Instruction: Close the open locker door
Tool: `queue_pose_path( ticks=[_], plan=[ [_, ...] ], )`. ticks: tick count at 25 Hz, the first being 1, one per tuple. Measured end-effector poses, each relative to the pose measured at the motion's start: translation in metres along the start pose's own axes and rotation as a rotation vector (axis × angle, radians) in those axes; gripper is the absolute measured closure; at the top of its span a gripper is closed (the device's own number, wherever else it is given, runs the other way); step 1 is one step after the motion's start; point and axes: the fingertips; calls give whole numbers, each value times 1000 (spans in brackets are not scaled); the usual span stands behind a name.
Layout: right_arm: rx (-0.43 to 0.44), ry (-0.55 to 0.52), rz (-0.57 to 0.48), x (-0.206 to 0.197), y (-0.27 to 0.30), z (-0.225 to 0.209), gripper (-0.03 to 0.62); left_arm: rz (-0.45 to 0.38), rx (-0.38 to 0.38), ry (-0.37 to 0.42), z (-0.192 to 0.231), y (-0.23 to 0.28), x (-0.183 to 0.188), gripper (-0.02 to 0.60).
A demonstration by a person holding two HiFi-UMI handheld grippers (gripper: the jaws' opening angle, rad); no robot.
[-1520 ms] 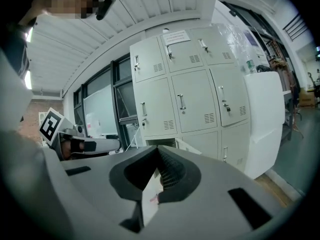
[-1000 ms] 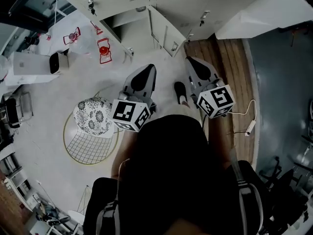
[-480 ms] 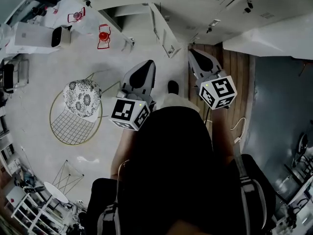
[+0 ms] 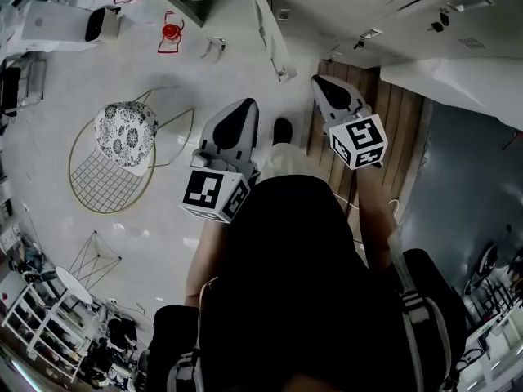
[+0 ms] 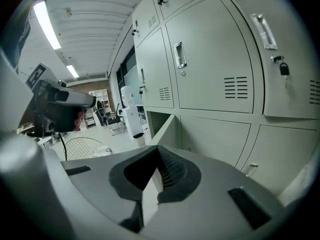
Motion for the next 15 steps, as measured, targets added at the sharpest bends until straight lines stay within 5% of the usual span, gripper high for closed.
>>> queue_pose_path(
  ticks=[15],
  plan=[
    [70, -99, 145, -103, 50, 7, 591, 47, 73, -34, 15, 0, -44, 565]
  ],
)
Point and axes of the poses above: the fingertips, and each gripper's own axes: y forward along the fingers, z to its left, x out of its top, and after that the axes turned 3 degrees about -y, right-handed
